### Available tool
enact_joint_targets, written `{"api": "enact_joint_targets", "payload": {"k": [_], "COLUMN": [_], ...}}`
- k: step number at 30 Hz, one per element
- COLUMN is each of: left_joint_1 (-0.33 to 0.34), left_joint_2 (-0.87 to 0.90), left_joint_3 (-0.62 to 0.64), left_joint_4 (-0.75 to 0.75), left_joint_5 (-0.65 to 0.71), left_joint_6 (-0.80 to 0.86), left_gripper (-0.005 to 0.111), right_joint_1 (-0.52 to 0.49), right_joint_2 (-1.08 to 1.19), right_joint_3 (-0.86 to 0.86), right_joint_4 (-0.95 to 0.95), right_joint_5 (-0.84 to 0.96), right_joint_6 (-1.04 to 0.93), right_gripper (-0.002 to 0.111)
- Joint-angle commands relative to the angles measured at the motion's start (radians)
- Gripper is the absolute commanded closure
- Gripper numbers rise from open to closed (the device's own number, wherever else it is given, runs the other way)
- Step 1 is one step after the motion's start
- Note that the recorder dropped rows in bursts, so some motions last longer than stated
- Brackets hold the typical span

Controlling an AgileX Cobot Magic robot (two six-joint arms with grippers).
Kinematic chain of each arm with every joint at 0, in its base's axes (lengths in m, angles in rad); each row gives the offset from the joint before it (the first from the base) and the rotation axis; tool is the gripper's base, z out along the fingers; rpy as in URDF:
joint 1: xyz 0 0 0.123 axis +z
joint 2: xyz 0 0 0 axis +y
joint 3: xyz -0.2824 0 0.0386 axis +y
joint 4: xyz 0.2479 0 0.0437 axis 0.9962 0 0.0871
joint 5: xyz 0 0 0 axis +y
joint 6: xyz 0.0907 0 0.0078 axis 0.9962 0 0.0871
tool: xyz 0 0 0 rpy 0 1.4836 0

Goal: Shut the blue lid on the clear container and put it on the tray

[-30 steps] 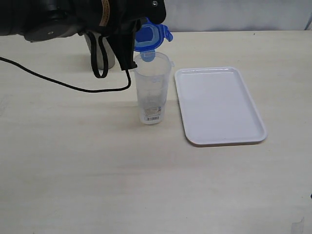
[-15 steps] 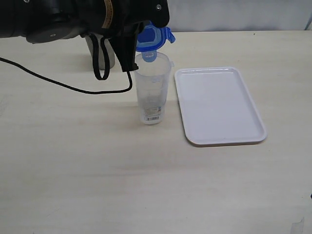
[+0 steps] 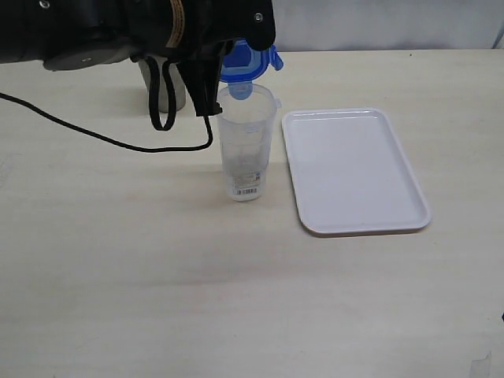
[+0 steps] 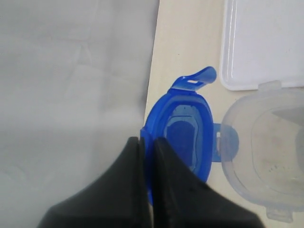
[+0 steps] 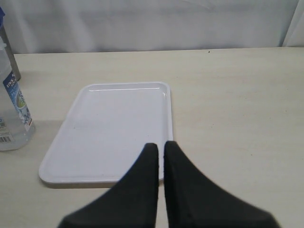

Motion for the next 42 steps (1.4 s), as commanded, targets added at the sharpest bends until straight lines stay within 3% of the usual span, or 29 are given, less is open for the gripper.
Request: {"api": "enact_joint_targets", "payload": {"k": [1, 42], "left_joint_1": [-0.01, -0.069], "left_joint_2": [0.0, -0.002], "left_joint_3": [-0.007, -0.007], "left_joint_4": [0.001, 0.056], "left_joint_5": [0.01, 0.091], "left_joint_6": [0.0, 0.0], "left_gripper": [0.107, 0.107], "right_joint_1": [-0.004, -0.004], "right_joint_2": [-0.005, -0.005], "right_joint_3": [0.002, 0.002], "right_joint_4": [0.005, 0.005], "right_joint_5": [-0.004, -0.004], "right_joint_6": [0.001, 0.001], "right_gripper": [0.104, 0.104]}}
